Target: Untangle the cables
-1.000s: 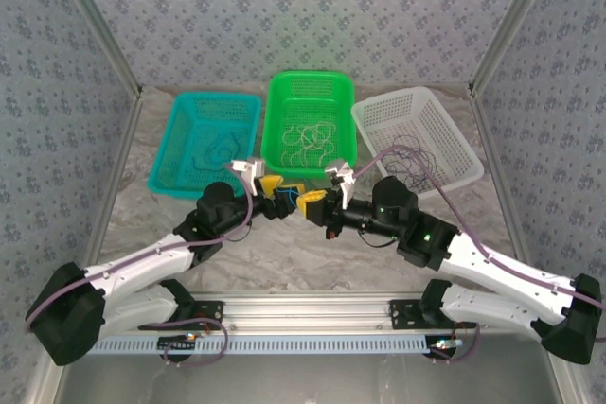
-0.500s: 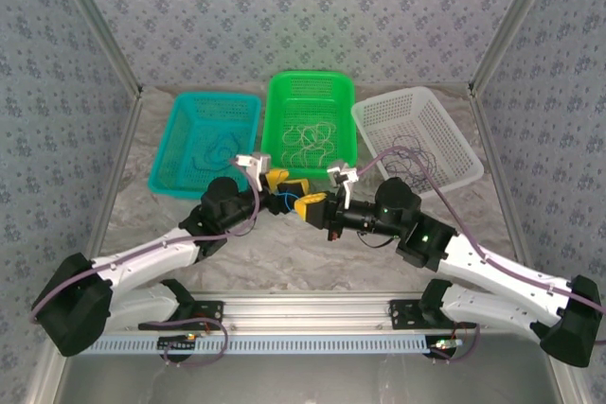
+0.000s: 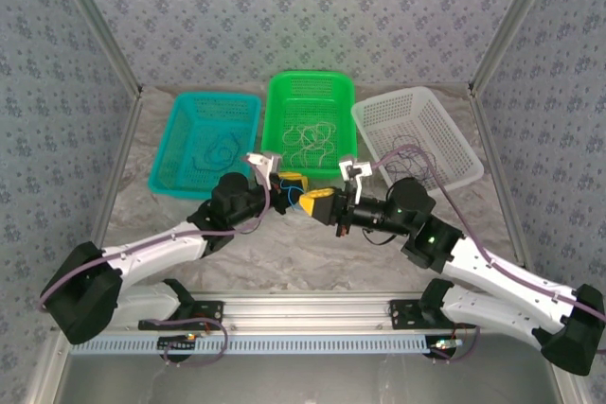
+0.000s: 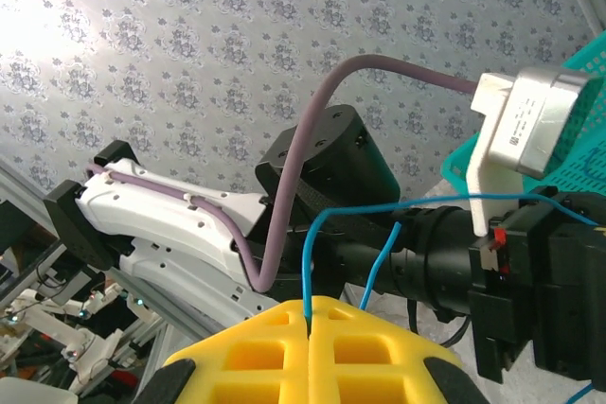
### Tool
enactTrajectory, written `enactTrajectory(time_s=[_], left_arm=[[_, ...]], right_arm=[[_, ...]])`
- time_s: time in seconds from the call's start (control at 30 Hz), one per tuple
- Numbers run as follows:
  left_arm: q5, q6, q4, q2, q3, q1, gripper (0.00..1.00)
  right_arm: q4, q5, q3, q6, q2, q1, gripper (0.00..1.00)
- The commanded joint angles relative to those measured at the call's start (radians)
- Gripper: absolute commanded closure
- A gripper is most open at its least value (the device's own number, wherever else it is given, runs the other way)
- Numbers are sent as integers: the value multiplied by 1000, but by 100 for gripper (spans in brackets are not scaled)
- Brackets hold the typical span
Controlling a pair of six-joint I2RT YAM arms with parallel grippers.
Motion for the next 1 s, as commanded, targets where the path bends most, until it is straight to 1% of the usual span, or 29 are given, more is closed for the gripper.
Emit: enactTrajectory(time_s=[0.0,0.1,0.17,0.23,0.37,0.4,0.5,0.6,0.77,0.87,0.97], left_arm=[[-4,29,-26,7,39,-5,85],[-27,48,-74,7,39,-5,94],[-47,70,-114,1,37,-5,97],[-71,96,-161,-12,31,-6,100],[-138,185,-291,-62,42,-5,100],[-149,215,-326,-78,50,-5,100],[-162,312,-418,-118,74,-6,100],[-150,432,-538,-142,119,-5,100],[-155,640,-786,-152,208,-5,100],[-220,726,-901,-148,259,-6,100],[-289,753,-932,-151,289,-7,100]], right_arm=[[5,-28,15,19,-43,-15,100],[-47,-19,21,21,-84,-43,100],[-108,-9,30,23,-116,-66,100],[-215,-4,47,23,-144,-97,100],[-483,-17,93,-24,-141,-151,100],[-558,-22,104,-42,-122,-160,100],[-694,-81,113,-86,-51,-177,100],[-780,-155,117,-150,32,-179,100],[-905,-235,147,-251,137,-178,100],[-998,-248,173,-303,212,-171,100],[-1055,-241,196,-335,284,-157,100]])
